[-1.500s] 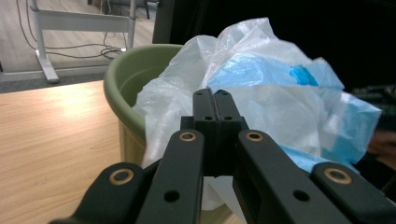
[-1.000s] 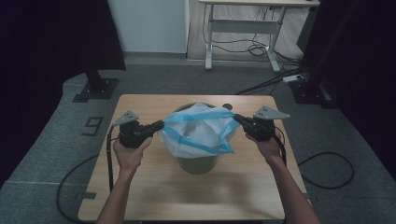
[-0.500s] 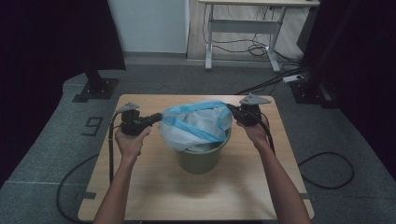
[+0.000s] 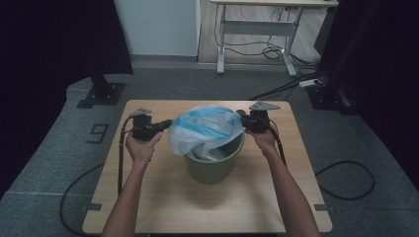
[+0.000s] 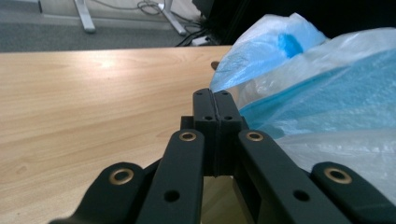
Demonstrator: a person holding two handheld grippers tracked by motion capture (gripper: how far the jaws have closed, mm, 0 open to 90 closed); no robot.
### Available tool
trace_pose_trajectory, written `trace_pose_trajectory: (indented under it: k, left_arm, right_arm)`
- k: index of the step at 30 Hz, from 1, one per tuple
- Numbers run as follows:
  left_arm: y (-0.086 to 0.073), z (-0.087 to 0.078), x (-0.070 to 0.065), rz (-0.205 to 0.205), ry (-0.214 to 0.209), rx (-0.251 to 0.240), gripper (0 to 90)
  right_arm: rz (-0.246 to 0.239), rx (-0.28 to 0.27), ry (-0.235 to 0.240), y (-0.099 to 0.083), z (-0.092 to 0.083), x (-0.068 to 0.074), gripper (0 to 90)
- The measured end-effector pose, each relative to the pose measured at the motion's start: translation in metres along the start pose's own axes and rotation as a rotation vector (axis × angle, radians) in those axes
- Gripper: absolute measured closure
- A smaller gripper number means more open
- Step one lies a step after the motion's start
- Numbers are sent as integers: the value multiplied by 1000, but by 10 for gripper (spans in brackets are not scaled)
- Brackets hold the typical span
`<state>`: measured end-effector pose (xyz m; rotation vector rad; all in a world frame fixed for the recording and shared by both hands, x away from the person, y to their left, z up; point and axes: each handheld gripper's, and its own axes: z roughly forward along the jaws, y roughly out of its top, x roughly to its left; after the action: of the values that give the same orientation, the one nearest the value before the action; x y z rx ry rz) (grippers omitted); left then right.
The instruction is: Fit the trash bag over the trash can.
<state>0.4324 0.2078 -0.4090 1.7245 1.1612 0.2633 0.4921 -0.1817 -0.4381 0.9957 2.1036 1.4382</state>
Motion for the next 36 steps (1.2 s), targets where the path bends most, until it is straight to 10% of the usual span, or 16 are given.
trace_pose_trajectory:
  k: [24, 36]
  left_arm:
    - [-16, 24, 6, -23, -2, 95, 900]
    - [-24, 20, 2, -6, -18, 108, 900]
  right_arm:
    - [72, 150, 44, -36, 32, 3, 889]
    - [80, 149, 52, -43, 17, -6, 888]
